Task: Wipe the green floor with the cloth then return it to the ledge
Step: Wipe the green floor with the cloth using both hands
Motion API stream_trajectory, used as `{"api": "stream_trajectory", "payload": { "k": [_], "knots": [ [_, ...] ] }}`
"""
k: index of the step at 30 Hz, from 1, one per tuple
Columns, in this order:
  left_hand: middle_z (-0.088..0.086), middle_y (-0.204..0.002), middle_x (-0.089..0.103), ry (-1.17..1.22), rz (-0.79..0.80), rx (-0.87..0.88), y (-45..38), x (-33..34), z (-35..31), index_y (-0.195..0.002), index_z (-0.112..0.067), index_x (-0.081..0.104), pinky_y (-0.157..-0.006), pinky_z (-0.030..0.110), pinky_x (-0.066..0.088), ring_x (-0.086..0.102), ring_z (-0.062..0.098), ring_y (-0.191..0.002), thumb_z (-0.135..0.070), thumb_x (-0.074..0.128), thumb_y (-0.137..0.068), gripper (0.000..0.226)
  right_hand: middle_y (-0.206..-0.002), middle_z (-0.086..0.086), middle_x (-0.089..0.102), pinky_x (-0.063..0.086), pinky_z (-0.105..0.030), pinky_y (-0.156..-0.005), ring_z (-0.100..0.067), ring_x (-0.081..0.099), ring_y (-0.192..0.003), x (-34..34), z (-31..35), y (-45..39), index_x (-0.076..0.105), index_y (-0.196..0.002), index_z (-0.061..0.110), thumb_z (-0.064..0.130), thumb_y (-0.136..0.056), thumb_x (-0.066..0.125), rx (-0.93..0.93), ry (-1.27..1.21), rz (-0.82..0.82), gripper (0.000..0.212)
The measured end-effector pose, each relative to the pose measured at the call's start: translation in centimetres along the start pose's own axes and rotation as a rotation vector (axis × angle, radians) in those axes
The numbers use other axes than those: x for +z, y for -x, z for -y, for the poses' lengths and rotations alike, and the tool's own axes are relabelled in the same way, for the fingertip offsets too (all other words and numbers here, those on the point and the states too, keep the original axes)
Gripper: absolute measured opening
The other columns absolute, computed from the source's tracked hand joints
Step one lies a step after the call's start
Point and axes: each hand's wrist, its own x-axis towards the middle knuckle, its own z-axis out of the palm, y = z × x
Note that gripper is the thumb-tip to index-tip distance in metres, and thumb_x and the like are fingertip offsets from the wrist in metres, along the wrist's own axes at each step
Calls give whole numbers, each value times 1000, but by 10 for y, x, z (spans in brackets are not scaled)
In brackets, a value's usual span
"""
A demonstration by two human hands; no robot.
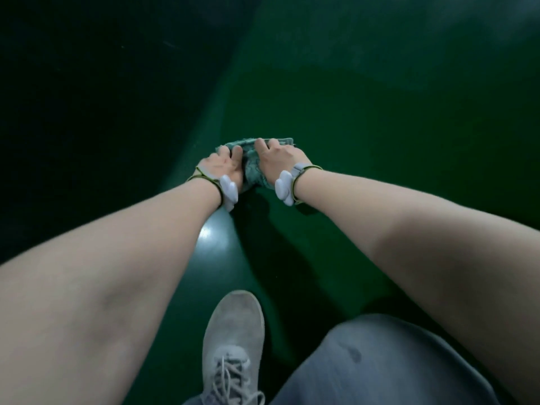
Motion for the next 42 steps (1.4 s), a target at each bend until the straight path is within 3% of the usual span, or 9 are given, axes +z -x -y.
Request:
{"api": "stream_trajectory", "payload": {
  "k": [4,8,10,12,17,25,35,39,42],
  "knots": [
    [17,-136,34,75,31,-37,46,38,-21,-147,-9,16,-95,48,48,51,42,-122,-21,85,-65,107,-117,-16,56,43,-41,-62,-39,66,-92,10,5,49,36,-130,11,17,-100,45,-103,31,47,32],
    [15,-127,35,41,86,11,83,68,-34,-139,-9,20,-79,46,47,53,40,-112,-16,91,-40,123,-107,-14,54,38,-39,-56,-36,66,-81,27,12,92,35,-129,10,17,-101,42,-180,10,53,30],
    [12,-123,40,72,39,9,96,81,-44,-129,-12,27,-74,44,45,54,37,-107,-20,82,-62,88,-98,-11,49,38,-38,-52,-33,60,-68,37,13,110,37,-123,10,17,-101,42,-195,21,47,23],
    [11,-125,44,110,-67,-13,105,91,-54,-127,-14,33,-74,42,43,56,35,-107,-23,52,-92,40,-95,-7,46,38,-36,-49,-28,49,-58,45,13,125,38,-121,10,18,-101,44,-205,45,31,22],
    [11,-118,47,80,-149,62,120,114,-70,-124,-15,38,-68,40,36,59,34,-101,-22,37,-100,25,-100,-8,45,41,-36,-47,-25,47,-58,57,7,161,39,-121,8,14,-99,45,-257,125,70,23],
    [9,-111,47,65,-250,210,113,115,-106,-123,-14,41,-68,40,35,58,32,-94,-23,33,-102,24,-84,-3,34,34,-34,-44,-27,48,-53,71,-16,203,39,-113,11,18,-99,45,-116,8,4,16],
    [8,-112,46,60,-241,365,83,65,-202,-122,-17,36,-73,42,43,59,33,-101,-21,53,-94,33,-83,-6,53,37,-35,-44,-31,59,-56,68,-97,262,48,-108,10,20,-101,46,157,-41,-121,13],
    [7,-110,42,-42,-159,463,78,36,-247,-122,-18,30,-73,41,46,55,29,-98,-20,84,-61,82,-84,-4,50,44,-37,-47,-31,59,-59,66,-133,287,46,-111,11,24,-103,43,279,-53,-138,16],
    [9,-113,40,-58,-116,550,81,20,-271,-124,-16,29,-70,38,41,52,28,-97,-13,85,-40,101,-88,-6,54,41,-36,-48,-32,60,-62,65,-153,308,47,-115,11,29,-104,41,359,-56,-168,22]
  ]
}}
